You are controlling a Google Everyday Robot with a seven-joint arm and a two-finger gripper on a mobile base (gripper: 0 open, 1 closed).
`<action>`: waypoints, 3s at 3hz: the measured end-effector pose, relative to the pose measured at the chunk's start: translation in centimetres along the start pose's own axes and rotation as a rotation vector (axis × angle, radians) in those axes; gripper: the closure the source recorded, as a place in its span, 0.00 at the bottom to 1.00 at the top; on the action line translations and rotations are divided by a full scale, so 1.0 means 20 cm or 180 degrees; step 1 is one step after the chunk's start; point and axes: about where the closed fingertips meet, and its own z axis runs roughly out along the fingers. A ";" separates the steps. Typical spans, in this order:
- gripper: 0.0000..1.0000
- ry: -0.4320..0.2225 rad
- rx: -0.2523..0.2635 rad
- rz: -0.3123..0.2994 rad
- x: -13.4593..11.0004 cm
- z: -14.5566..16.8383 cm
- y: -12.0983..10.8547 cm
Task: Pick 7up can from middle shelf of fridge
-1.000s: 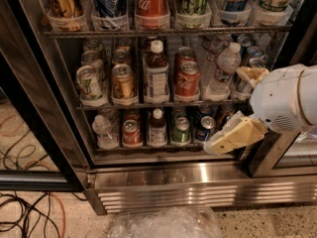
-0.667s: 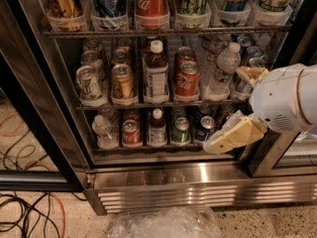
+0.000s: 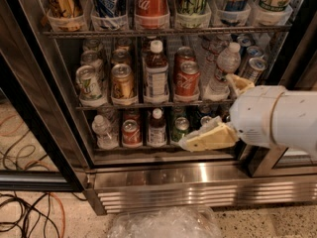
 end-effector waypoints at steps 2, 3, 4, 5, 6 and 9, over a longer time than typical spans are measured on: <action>0.00 -0.0427 0.0294 0.0185 -0.02 0.32 0.10; 0.00 -0.0491 0.0254 0.0052 -0.10 0.38 0.17; 0.00 -0.0491 0.0254 0.0053 -0.10 0.38 0.17; 0.00 -0.0544 0.0212 0.0111 -0.12 0.42 0.19; 0.00 -0.0701 0.0251 0.0308 -0.11 0.47 0.18; 0.00 -0.1069 0.0374 0.0411 -0.05 0.70 0.43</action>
Offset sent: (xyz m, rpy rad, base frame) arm 0.0426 0.0879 -0.0766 0.1929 -0.1554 -0.0865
